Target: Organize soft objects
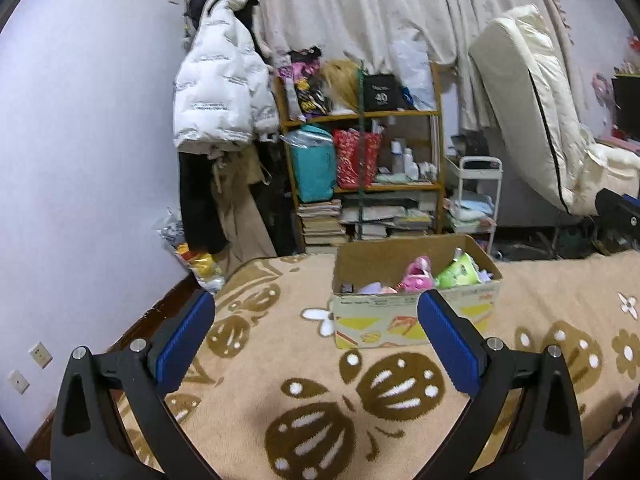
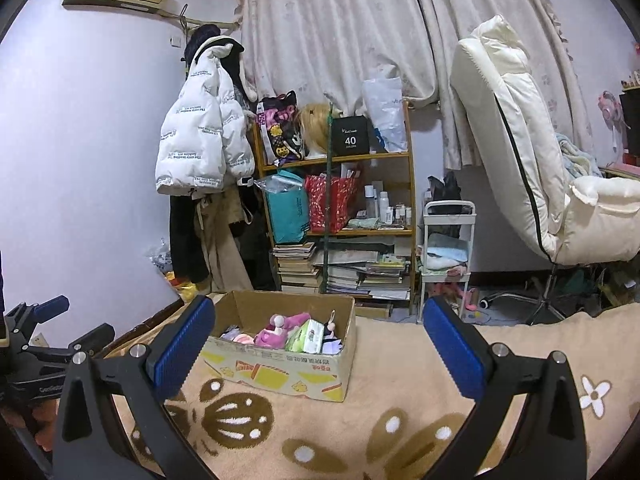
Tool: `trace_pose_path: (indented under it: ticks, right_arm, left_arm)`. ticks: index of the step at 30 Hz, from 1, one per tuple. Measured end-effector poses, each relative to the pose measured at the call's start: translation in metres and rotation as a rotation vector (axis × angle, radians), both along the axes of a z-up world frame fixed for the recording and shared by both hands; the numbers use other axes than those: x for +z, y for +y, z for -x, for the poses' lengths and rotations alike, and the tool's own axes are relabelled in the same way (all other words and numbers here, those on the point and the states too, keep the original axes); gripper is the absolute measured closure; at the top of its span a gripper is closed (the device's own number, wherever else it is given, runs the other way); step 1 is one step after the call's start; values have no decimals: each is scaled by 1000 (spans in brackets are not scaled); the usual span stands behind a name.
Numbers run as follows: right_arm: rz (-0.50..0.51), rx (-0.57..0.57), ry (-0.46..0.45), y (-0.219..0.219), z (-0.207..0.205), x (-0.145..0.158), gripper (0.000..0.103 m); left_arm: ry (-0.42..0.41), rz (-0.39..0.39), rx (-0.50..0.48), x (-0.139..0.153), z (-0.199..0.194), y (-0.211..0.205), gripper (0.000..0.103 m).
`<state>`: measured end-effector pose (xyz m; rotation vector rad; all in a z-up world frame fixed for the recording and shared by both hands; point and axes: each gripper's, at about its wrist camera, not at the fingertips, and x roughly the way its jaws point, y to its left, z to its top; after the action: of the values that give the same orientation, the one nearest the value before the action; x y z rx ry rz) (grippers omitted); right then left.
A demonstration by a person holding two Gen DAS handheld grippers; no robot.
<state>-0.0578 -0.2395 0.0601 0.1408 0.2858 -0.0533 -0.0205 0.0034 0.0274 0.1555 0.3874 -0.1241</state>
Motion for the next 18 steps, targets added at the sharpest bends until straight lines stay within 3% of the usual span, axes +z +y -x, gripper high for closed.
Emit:
trace_pose_path:
  ticks: [14,18]
  right_arm:
    - [-20,20,46,-10,-13,-14,0]
    - [-21,18,48,-9,-17,-14,0]
  left_arm:
    - [62,-51,-1,-20,-20,-16,3]
    - [82,-27,3,-22,-23,-12,3]
